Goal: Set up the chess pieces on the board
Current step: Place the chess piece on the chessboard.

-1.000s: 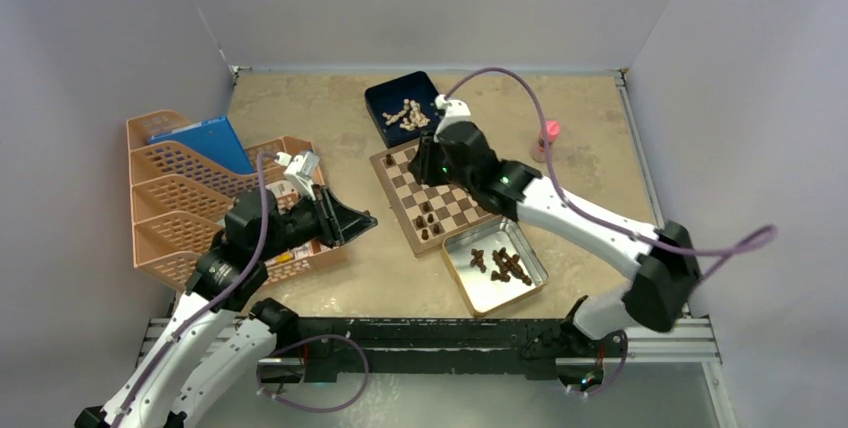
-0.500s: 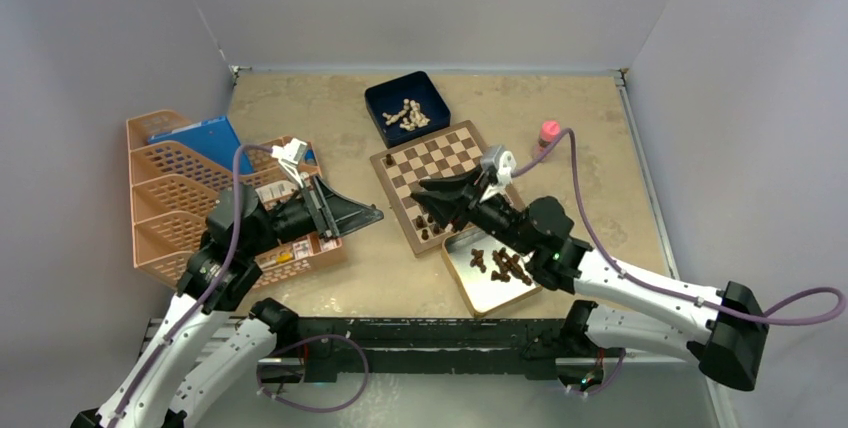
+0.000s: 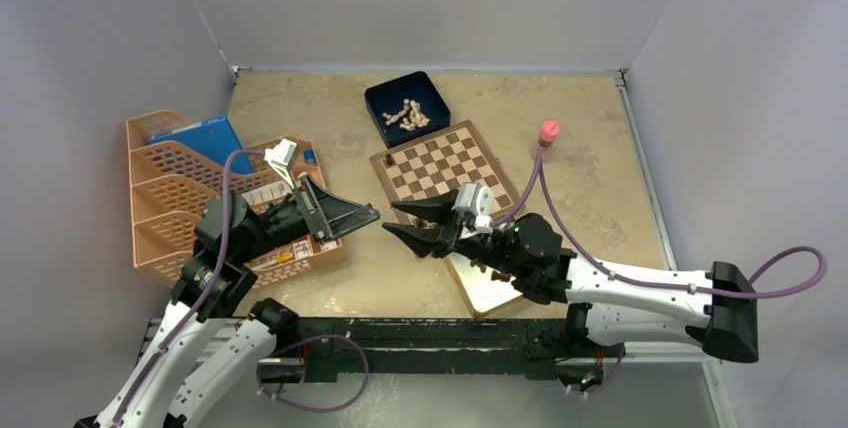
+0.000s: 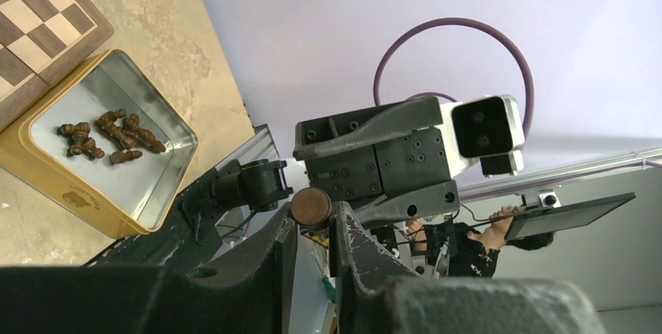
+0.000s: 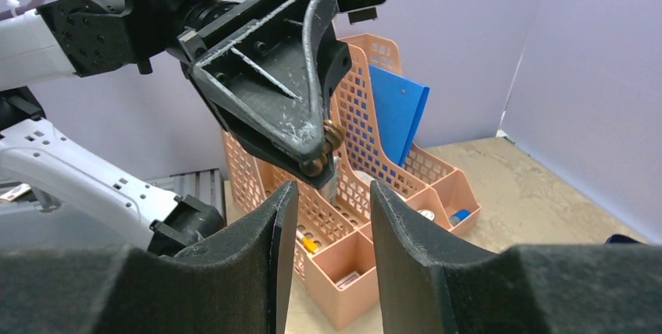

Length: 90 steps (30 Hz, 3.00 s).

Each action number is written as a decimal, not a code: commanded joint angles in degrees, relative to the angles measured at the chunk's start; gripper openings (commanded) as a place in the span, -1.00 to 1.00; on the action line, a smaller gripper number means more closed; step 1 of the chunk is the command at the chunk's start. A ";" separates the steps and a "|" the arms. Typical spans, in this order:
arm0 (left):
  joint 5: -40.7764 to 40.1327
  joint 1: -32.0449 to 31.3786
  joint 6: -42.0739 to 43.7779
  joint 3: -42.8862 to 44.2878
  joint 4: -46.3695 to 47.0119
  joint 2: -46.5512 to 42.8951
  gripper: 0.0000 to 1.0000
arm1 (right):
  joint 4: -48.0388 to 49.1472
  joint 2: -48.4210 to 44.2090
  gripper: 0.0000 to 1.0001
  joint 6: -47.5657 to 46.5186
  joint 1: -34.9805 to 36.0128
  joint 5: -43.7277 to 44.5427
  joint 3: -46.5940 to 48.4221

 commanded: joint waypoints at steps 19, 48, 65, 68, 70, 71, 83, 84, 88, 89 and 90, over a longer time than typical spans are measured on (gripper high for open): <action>0.07 0.28 -1.79 -0.23 3.94 -0.03 -0.62 | 5.81 4.01 -0.17 -5.18 5.72 9.96 5.75; 0.91 0.32 -3.86 -2.09 6.35 0.33 -0.61 | 4.56 5.68 -0.21 -6.86 7.21 12.87 5.72; 1.71 0.30 -4.20 -2.18 7.16 0.46 -0.52 | 10.61 4.16 -1.00 -5.77 7.39 18.07 3.28; 1.73 0.32 -4.20 -2.14 7.15 0.59 -0.40 | 10.27 4.09 -1.00 -4.81 7.39 19.29 3.31; 1.74 0.28 -4.17 -2.10 7.16 0.80 -0.31 | 9.87 3.94 -1.00 -4.14 7.39 20.07 3.32; 1.83 0.28 -3.95 -2.09 7.20 0.96 -0.29 | 9.81 3.76 -1.00 -3.73 7.39 20.60 3.27; 2.64 0.28 -2.72 -1.71 9.18 2.46 0.08 | 1.01 1.12 -1.00 2.92 7.39 25.83 4.15; 3.15 0.28 -2.59 -1.53 9.81 2.72 0.10 | 0.25 0.91 -1.00 2.93 7.31 25.84 4.11; 3.25 0.28 0.29 0.22 8.99 3.63 0.14 | -3.43 -0.36 -1.00 5.34 7.30 28.46 4.49; 2.69 0.28 1.66 0.51 8.40 3.73 0.14 | -5.20 -0.52 -1.00 6.38 7.35 30.06 5.05; 1.80 0.28 3.55 0.54 7.80 3.63 0.14 | -7.35 -0.64 -1.00 7.57 7.31 31.22 5.89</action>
